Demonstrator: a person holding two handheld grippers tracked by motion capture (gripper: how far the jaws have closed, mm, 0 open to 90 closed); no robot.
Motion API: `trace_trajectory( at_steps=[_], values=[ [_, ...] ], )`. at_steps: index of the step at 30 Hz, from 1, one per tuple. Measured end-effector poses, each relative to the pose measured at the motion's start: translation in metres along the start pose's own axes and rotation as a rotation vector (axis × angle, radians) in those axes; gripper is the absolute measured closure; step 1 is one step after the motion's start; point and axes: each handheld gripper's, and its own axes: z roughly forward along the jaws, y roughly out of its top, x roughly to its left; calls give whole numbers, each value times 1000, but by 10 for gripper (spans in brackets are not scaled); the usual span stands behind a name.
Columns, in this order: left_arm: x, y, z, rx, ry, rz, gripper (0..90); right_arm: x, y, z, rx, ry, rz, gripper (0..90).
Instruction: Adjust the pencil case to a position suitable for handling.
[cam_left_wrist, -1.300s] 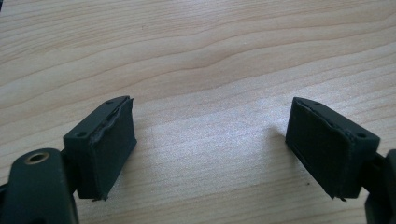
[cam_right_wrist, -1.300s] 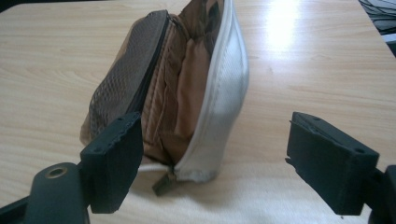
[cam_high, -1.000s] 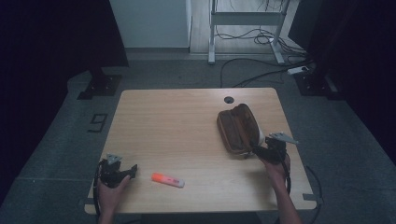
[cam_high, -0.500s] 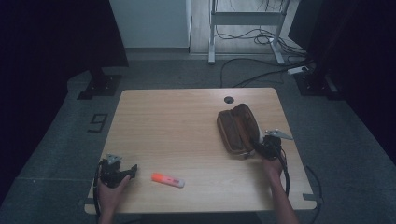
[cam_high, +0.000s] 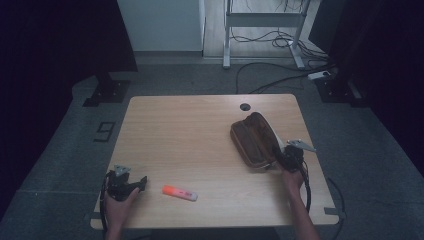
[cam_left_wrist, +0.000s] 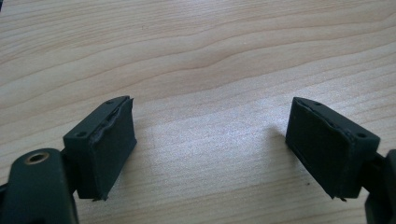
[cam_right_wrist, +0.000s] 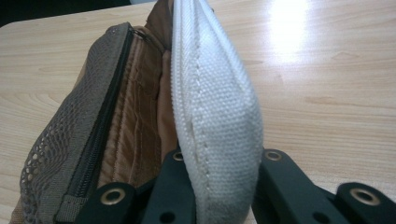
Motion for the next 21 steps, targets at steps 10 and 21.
trace_trajectory(
  at_steps=[10, 21],
  values=[
    [0, 0, 0, 0, 0, 0, 157, 0, 3, -7, -24, 39, 6, 829],
    [0, 0, 0, 0, 0, 0, 157, 5, 6, -12, -46, 106, -3, 831]
  ],
)
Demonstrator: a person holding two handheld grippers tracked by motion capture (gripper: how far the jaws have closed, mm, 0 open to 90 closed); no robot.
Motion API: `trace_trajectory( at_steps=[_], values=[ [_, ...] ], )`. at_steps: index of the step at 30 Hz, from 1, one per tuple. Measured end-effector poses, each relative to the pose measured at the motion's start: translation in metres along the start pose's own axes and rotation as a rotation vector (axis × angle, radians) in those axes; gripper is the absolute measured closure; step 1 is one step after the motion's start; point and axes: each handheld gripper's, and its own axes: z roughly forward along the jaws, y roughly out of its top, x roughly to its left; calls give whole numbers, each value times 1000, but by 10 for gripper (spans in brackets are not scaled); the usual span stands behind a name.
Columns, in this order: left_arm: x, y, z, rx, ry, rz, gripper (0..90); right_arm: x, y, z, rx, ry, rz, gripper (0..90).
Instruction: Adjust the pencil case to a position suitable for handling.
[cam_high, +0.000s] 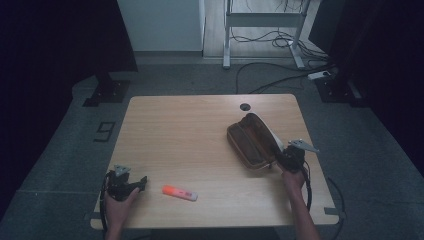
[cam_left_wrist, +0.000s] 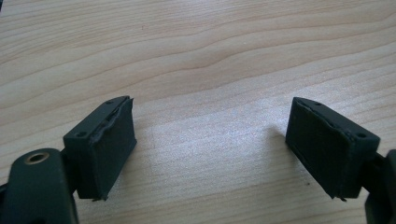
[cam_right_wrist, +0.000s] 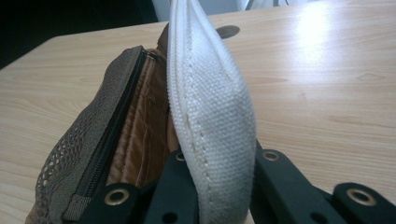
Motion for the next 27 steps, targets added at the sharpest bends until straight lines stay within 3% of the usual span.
trace_trajectory(
  at_steps=[16, 27],
  values=[
    [0, 0, 0, 0, 0, 0, 156, 9, 3, -4, -16, 66, -27, 830],
    [0, 0, 0, 0, 0, 0, 156, 23, 6, -4, -16, 142, -66, 830]
  ],
)
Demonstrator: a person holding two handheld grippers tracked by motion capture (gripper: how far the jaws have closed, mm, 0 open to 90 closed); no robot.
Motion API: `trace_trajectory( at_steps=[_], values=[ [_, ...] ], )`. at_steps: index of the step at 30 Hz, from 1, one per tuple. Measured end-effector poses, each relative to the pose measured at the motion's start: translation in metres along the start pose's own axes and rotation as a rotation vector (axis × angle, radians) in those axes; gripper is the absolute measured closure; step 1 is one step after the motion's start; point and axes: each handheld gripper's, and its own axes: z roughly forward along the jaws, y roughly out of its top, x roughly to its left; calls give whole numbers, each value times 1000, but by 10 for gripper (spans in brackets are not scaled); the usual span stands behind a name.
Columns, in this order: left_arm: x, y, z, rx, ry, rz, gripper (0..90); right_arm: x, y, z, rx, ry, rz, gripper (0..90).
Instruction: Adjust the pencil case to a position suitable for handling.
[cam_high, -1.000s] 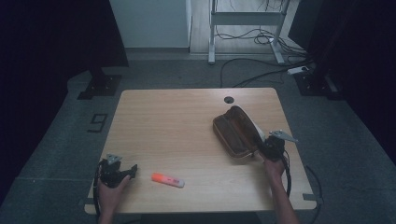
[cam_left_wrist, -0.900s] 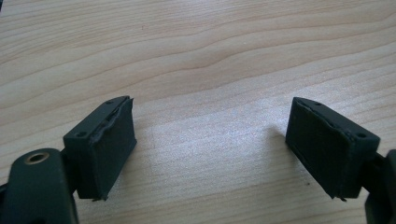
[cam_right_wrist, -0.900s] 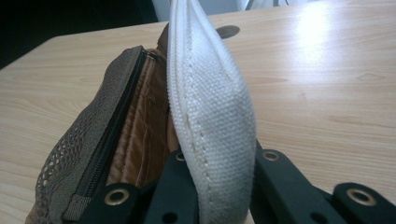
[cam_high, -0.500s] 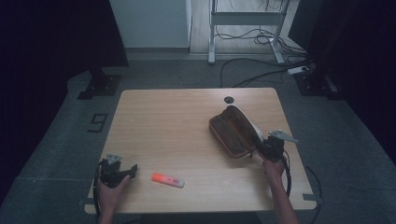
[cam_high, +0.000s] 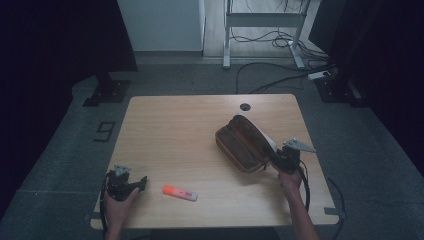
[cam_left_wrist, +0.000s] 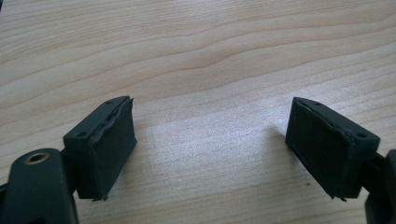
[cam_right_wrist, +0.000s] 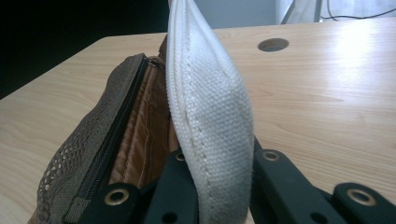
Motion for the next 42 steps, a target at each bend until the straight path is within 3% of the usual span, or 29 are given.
trace_trajectory(
  at_steps=[30, 42],
  values=[
    [0, 0, 0, 0, 0, 0, 156, 45, -7, 19, 58, 173, -101, 829],
    [0, 0, 0, 0, 0, 0, 156, 52, -14, 28, 107, 210, -126, 828]
  ],
)
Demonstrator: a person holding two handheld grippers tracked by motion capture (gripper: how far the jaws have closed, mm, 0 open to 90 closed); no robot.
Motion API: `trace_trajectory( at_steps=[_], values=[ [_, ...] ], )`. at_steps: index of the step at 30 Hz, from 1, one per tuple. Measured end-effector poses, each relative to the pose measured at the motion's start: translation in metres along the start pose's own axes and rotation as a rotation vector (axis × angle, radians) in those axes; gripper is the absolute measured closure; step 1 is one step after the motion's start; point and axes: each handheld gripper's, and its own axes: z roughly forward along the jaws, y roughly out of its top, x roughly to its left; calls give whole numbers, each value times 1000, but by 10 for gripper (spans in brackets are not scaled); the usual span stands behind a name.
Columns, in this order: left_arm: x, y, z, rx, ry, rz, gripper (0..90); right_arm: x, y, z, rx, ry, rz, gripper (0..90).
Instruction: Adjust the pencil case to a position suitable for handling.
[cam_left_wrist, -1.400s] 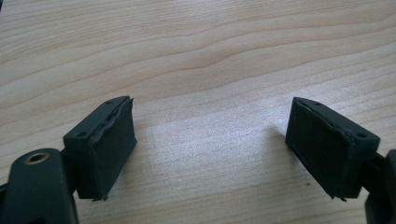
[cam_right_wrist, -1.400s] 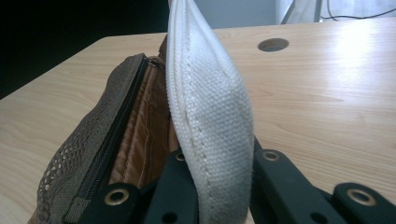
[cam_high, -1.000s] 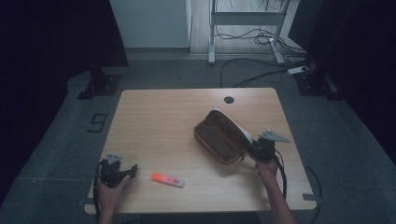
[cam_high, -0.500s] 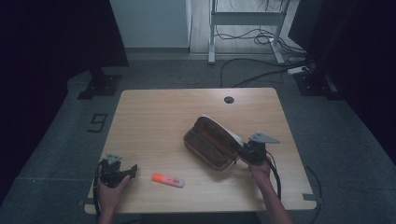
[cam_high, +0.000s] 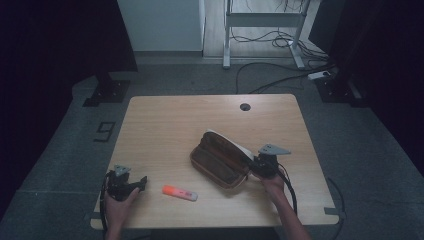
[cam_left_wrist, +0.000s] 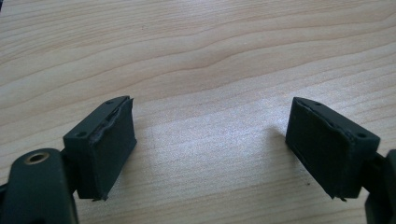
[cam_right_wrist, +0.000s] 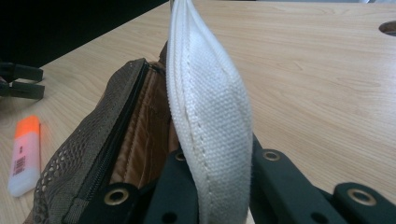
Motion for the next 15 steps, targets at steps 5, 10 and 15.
trace_trajectory(
  at_steps=[5, 10, 15],
  values=[
    [0, 0, 0, 0, 0, 0, 157, -2, -1, 1, 9, -10, -20, 804],
    [0, 0, 0, 0, 0, 0, 156, -2, -3, 2, 33, -24, -35, 777],
    [0, 0, 0, 0, 0, 0, 156, -3, -4, 2, 46, -36, -49, 734]
  ],
)
